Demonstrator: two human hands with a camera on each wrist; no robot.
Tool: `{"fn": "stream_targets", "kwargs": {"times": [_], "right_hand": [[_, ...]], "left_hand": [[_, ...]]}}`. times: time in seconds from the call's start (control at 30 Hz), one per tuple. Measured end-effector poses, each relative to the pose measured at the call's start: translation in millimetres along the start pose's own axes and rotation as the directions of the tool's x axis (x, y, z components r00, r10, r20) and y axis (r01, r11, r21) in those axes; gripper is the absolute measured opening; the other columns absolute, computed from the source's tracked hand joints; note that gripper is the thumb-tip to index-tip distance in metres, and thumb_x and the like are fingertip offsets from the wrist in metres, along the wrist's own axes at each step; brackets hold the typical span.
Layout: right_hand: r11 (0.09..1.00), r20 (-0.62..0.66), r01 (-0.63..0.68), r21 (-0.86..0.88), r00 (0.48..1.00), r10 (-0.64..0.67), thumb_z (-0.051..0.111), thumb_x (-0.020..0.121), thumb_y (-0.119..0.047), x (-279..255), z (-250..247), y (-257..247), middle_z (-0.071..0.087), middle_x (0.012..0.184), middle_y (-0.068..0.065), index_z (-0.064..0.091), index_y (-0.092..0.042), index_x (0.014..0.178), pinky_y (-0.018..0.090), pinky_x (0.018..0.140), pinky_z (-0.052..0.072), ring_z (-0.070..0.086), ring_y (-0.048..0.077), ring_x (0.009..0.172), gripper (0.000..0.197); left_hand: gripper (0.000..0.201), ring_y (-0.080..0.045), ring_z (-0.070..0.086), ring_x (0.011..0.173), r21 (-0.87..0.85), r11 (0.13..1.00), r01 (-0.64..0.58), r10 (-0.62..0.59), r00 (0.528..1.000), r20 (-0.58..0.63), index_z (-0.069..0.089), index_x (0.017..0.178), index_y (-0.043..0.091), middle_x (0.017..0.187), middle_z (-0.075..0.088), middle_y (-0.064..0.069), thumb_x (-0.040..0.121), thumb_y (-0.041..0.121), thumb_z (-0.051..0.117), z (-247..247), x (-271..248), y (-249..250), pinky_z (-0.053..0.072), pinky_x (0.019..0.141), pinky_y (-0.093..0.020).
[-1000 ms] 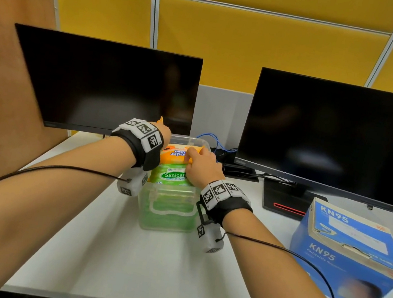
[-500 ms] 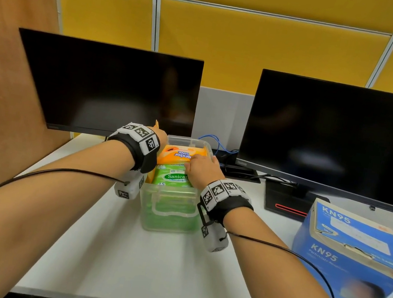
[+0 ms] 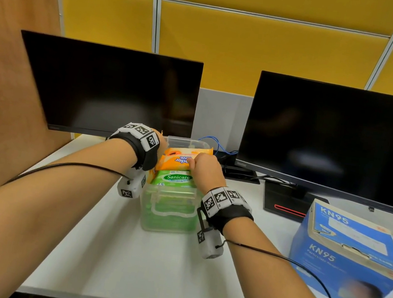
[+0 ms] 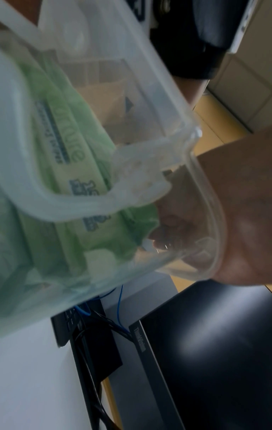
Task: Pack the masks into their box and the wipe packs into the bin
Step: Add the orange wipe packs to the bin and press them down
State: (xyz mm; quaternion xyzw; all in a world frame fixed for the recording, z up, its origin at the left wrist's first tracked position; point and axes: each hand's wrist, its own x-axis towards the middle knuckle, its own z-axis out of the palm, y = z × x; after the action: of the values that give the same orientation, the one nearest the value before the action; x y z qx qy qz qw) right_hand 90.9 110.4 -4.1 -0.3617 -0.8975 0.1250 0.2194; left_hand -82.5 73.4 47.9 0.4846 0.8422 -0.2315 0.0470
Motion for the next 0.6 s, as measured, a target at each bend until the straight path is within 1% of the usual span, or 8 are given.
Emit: {"fn": "stream_targets", "kwargs": {"times": [0.1, 0.17, 0.27, 0.3, 0.37, 0.47, 0.53, 0.6], "right_hand": [[0.999, 0.036, -0.037, 0.014, 0.999, 0.036, 0.040, 0.101, -0.034, 1, -2, 0, 0.047, 0.063, 0.002, 0.051, -0.008, 0.073, 0.031, 0.066, 0.041, 0.051, 0.021, 0.069, 0.040], [0.998, 0.057, -0.060, 0.009, 0.997, 0.059, 0.040, 0.101, -0.031, 3, -3, 0, 0.042, 0.059, 0.000, 0.045, -0.011, 0.063, 0.030, 0.065, 0.039, 0.050, 0.020, 0.067, 0.044], [0.997, 0.079, -0.076, 0.012, 0.994, 0.075, 0.041, 0.101, -0.029, 2, -2, -1, 0.043, 0.060, 0.000, 0.039, -0.015, 0.059, 0.030, 0.065, 0.039, 0.050, 0.019, 0.063, 0.045], [0.997, 0.081, -0.074, 0.017, 0.994, 0.072, 0.041, 0.100, -0.030, 2, -2, -2, 0.043, 0.060, 0.000, 0.038, -0.016, 0.058, 0.030, 0.065, 0.040, 0.049, 0.018, 0.062, 0.045], [0.996, 0.085, -0.084, 0.012, 0.993, 0.083, 0.042, 0.100, -0.031, 1, -3, -2, 0.042, 0.060, -0.001, 0.037, -0.016, 0.058, 0.030, 0.065, 0.041, 0.048, 0.017, 0.061, 0.045], [0.994, 0.047, -0.103, 0.024, 0.994, 0.102, 0.042, 0.101, -0.030, -1, -5, -1, 0.040, 0.061, -0.002, 0.037, -0.016, 0.059, 0.029, 0.065, 0.041, 0.042, 0.012, 0.055, 0.045], [0.996, 0.026, -0.089, 0.008, 0.996, 0.089, 0.043, 0.101, -0.030, -3, -7, -1, 0.040, 0.063, -0.002, 0.043, -0.011, 0.064, 0.029, 0.066, 0.042, 0.045, 0.015, 0.061, 0.042], [0.997, 0.040, -0.073, -0.019, 0.996, 0.074, 0.044, 0.101, -0.025, -4, -7, -2, 0.045, 0.069, 0.001, 0.049, -0.008, 0.070, 0.030, 0.070, 0.047, 0.048, 0.017, 0.067, 0.036]], "left_hand": [[0.037, -0.024, 0.066, 0.063, 0.017, 1.000, 0.017, -0.015, 0.994, -0.108, 0.066, 0.085, 0.020, 0.071, 0.068, 0.000, 0.049, 0.027, 0.068, -16, -61, 8, 0.058, 0.065, -0.040], [0.033, -0.025, 0.064, 0.064, 0.043, 0.999, 0.000, 0.005, 0.991, -0.136, 0.063, 0.082, 0.018, 0.071, 0.065, -0.003, 0.049, 0.022, 0.067, -25, -87, 17, 0.058, 0.066, -0.042], [0.026, -0.024, 0.059, 0.065, 0.099, 0.995, -0.011, 0.025, 0.990, -0.141, 0.056, 0.074, 0.015, 0.068, 0.057, -0.002, 0.054, 0.016, 0.072, -31, -104, 28, 0.057, 0.072, -0.044], [0.024, -0.024, 0.058, 0.065, 0.097, 0.995, -0.015, 0.028, 0.990, -0.138, 0.055, 0.073, 0.015, 0.068, 0.055, -0.002, 0.056, 0.015, 0.072, -32, -105, 29, 0.057, 0.073, -0.043], [0.022, -0.024, 0.060, 0.063, 0.067, 0.998, 0.002, 0.007, 0.991, -0.135, 0.061, 0.077, 0.016, 0.069, 0.061, -0.003, 0.057, 0.017, 0.069, -30, -102, 26, 0.058, 0.071, -0.041], [0.036, -0.021, 0.064, 0.062, -0.005, 0.999, 0.044, -0.044, 0.993, -0.107, 0.069, 0.090, 0.018, 0.074, 0.069, -0.001, 0.054, 0.022, 0.064, -28, -90, 15, 0.056, 0.064, -0.032], [0.036, -0.021, 0.066, 0.065, -0.052, 0.998, 0.046, -0.050, 0.996, -0.074, 0.070, 0.090, 0.021, 0.077, 0.071, 0.000, 0.054, 0.027, 0.067, -23, -74, 8, 0.056, 0.065, -0.031], [0.032, -0.022, 0.067, 0.066, -0.070, 0.997, 0.038, -0.041, 0.998, -0.041, 0.069, 0.085, 0.024, 0.076, 0.071, 0.002, 0.055, 0.032, 0.072, -15, -57, 5, 0.058, 0.067, -0.034]]}}
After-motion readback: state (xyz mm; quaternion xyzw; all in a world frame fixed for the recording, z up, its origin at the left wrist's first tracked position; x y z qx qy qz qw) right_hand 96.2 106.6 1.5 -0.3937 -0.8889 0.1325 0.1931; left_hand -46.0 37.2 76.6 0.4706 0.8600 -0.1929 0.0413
